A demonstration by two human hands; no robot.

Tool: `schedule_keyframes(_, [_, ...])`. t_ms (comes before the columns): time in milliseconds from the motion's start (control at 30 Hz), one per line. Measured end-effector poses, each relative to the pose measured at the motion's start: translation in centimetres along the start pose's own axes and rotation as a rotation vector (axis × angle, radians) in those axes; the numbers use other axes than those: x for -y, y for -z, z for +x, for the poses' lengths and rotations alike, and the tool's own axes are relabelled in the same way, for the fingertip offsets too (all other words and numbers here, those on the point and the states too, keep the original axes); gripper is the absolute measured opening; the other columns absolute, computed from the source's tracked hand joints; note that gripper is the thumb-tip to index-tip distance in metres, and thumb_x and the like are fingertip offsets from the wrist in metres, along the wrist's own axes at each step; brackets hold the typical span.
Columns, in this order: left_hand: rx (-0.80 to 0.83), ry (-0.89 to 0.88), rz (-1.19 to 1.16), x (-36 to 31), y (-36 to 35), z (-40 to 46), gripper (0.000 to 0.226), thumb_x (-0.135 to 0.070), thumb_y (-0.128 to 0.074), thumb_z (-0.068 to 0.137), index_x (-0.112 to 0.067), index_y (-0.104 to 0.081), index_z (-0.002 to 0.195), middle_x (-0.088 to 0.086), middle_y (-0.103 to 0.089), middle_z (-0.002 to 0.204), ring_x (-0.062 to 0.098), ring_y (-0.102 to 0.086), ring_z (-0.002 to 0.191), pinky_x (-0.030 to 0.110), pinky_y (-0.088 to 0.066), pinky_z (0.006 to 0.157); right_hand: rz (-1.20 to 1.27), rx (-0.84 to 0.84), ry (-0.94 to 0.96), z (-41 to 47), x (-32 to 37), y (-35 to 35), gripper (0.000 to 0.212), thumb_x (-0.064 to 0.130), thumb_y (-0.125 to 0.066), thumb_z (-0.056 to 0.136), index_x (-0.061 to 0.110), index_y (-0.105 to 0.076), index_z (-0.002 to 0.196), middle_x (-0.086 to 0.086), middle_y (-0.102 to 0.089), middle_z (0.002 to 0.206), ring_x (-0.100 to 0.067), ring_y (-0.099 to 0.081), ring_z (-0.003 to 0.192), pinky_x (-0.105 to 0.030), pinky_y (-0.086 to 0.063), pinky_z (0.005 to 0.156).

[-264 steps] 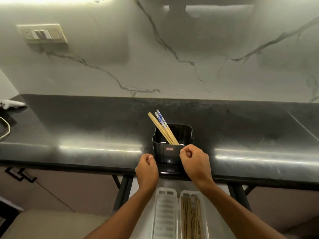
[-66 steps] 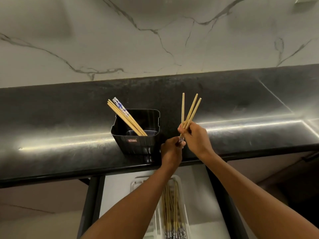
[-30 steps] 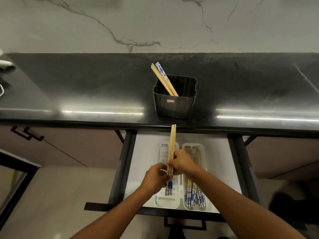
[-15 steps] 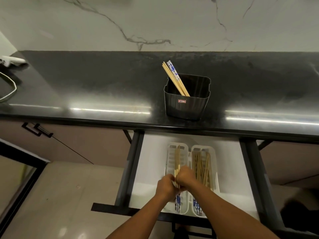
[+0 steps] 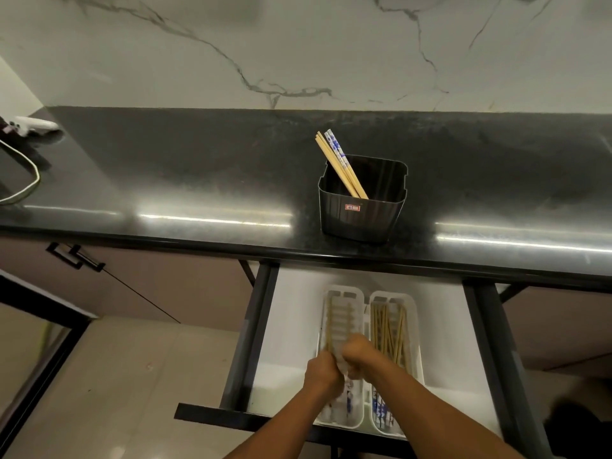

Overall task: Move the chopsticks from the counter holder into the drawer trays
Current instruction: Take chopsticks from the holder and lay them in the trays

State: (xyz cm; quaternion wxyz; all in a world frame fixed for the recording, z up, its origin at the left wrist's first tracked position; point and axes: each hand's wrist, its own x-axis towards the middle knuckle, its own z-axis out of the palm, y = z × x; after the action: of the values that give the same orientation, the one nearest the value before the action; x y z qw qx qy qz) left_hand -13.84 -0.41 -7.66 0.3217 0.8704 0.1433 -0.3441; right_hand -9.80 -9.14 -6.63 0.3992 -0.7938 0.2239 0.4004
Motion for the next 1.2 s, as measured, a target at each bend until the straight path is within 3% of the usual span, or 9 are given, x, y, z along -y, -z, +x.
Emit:
schedule_keyframes(100, [-0.021,-0.023,-0.174,-0.2,0.8,0.1,0.020,-0.005,-0.046,0.087,-0.017,-0.062,0.087,0.014,-0.065,0.103,0.032,-0.067,0.095,0.042,-0.057,0.086,-0.026,-0.035,0.072,-0.8,0.8,1.4,0.029,-0.002,-0.044,0.089,0.009,-0.047,0.063,-0.007,-0.045,0.062,-0.018,-0.045,0.055,-0.026,-0.037,0.050])
schedule_keyframes(200, [-0.089,-0.087,-0.363,-1.2,2.9,-0.1,0.030,-0.002,-0.046,0.087,-0.011,-0.064,0.109,0.015,-0.067,0.107,0.030,-0.069,0.092,0.040,-0.059,0.080,-0.076,-0.073,0.206,-2.6,2.3,3.4,0.028,0.003,-0.042,0.094,0.012,-0.049,0.068,-0.001,-0.045,0.065,-0.011,-0.043,0.057,-0.019,-0.037,0.051])
schedule_keyframes(367, [-0.392,-0.248,-0.613,-5.7,9.9,-0.3,0.022,-0.007,-0.050,0.086,-0.021,-0.066,0.092,0.009,-0.071,0.083,0.020,-0.069,0.072,0.044,-0.060,0.071,-0.080,-0.283,0.514,-6.2,6.8,7.7,0.019,0.013,-0.050,0.088,0.013,-0.069,0.086,0.001,-0.062,0.075,-0.014,-0.060,0.075,-0.023,-0.046,0.066])
schedule_keyframes(500, [-0.535,-0.350,-0.680,-10.4,16.0,-1.1,0.018,-0.011,-0.050,0.088,-0.018,-0.066,0.092,0.006,-0.069,0.079,0.018,-0.067,0.073,0.039,-0.060,0.072,0.059,-0.392,0.700,-9.4,11.6,10.9,0.017,0.015,-0.054,0.086,0.025,-0.067,0.080,0.001,-0.069,0.078,-0.014,-0.067,0.077,-0.029,-0.057,0.072])
schedule_keyframes(633, [-0.653,-0.363,-0.733,-14.3,20.5,-0.5,0.015,-0.020,-0.049,0.086,-0.025,-0.063,0.086,0.001,-0.069,0.081,0.020,-0.067,0.080,0.042,-0.058,0.077,0.111,-0.477,0.790,-11.6,15.8,14.0,0.016,0.012,-0.053,0.089,0.019,-0.068,0.088,-0.004,-0.071,0.080,-0.019,-0.070,0.072,-0.036,-0.060,0.069])
schedule_keyframes(733, [-0.682,-0.372,-0.735,-16.7,22.7,-0.2,0.015,-0.022,-0.048,0.087,-0.024,-0.062,0.082,0.001,-0.067,0.080,0.021,-0.065,0.080,0.043,-0.058,0.076,0.048,-0.558,0.820,-11.7,18.1,16.2,0.017,0.013,-0.053,0.089,0.016,-0.069,0.095,-0.005,-0.073,0.093,-0.011,-0.067,0.068,-0.024,-0.058,0.063])
schedule_keyframes(833, [-0.695,-0.369,-0.739,-18.5,24.3,0.8,0.016,-0.022,-0.049,0.090,-0.020,-0.062,0.082,0.002,-0.066,0.079,0.021,-0.063,0.078,0.041,-0.057,0.076,-0.041,-0.600,0.811,-10.4,19.8,17.9,0.019,0.014,-0.054,0.093,0.012,-0.068,0.105,-0.006,-0.068,0.112,-0.001,-0.055,0.064,-0.003,-0.039,0.044])
schedule_keyframes(1033, [-0.637,-0.325,-0.700,-20.7,25.6,3.5,0.024,-0.026,-0.052,0.094,-0.017,-0.070,0.080,0.002,-0.067,0.075,0.018,-0.056,0.069,0.034,-0.049,0.071,-0.136,-0.597,0.773,-7.0,22.0,18.8,0.024,0.012,-0.050,0.095,0.012,-0.068,0.111,-0.008,-0.067,0.118,-0.012,-0.063,0.089,-0.012,-0.040,0.056])
schedule_keyframes(1200, [-0.564,-0.287,-0.796,-21.3,25.9,5.5,0.023,-0.021,-0.055,0.094,-0.011,-0.070,0.079,0.009,-0.070,0.082,0.018,-0.054,0.063,0.034,-0.047,0.064,-0.191,-0.581,0.727,-4.7,22.7,18.7,0.024,0.009,-0.051,0.094,0.012,-0.066,0.112,-0.009,-0.065,0.119,-0.009,-0.059,0.078,-0.013,-0.039,0.051])
